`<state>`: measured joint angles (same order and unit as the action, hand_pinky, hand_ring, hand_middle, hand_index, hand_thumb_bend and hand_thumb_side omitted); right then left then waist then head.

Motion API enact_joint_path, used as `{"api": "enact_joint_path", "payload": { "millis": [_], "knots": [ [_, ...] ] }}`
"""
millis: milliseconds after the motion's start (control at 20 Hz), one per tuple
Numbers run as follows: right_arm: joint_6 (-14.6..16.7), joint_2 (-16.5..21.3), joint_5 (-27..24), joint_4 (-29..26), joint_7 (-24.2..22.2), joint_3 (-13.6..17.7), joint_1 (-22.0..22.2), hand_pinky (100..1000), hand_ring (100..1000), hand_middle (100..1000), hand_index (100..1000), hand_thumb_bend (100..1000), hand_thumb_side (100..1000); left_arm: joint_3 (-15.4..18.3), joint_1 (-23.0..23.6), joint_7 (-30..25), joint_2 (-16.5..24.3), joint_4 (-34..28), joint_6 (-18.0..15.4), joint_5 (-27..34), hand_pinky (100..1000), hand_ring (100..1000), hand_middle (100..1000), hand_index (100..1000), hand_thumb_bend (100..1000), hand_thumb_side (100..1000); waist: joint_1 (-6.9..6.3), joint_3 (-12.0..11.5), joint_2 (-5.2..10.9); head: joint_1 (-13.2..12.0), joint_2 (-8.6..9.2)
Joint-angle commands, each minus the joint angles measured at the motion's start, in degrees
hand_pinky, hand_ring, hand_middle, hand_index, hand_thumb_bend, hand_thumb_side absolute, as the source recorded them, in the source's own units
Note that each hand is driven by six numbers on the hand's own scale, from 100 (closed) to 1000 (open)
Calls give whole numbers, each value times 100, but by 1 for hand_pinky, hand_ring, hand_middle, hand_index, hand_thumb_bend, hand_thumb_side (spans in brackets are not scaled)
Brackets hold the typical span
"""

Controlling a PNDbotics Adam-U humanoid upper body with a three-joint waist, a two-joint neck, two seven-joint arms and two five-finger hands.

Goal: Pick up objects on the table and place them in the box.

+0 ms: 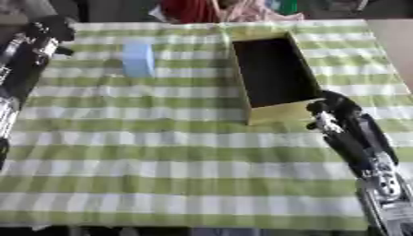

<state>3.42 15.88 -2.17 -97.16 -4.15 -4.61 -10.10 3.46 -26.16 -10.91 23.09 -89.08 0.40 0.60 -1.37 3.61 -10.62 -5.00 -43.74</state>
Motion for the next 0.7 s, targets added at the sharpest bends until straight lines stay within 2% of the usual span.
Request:
{"api": "enact_joint_path", "payload": {
  "millis": [50, 500, 700],
  "knots": [
    [13, 104, 0, -131, 13, 39, -44, 574, 804, 611, 840, 100, 520, 37, -80, -9, 94, -110, -17, 27, 742, 824, 728, 883, 100, 581, -4, -6, 98, -28, -20],
    [14, 108, -2, -138, 12, 38, -48, 573, 804, 612, 840, 100, 519, 26, -107, -48, 151, -109, -49, -16, 744, 832, 738, 883, 100, 571, -1, -22, 96, -33, 5],
    [15, 119, 3, -139, 5, 30, -51, 573, 804, 612, 840, 100, 518, -87, -256, -224, 453, -44, -157, -275, 753, 850, 770, 889, 100, 497, 2, -10, 93, -43, 10]
  ]
}}
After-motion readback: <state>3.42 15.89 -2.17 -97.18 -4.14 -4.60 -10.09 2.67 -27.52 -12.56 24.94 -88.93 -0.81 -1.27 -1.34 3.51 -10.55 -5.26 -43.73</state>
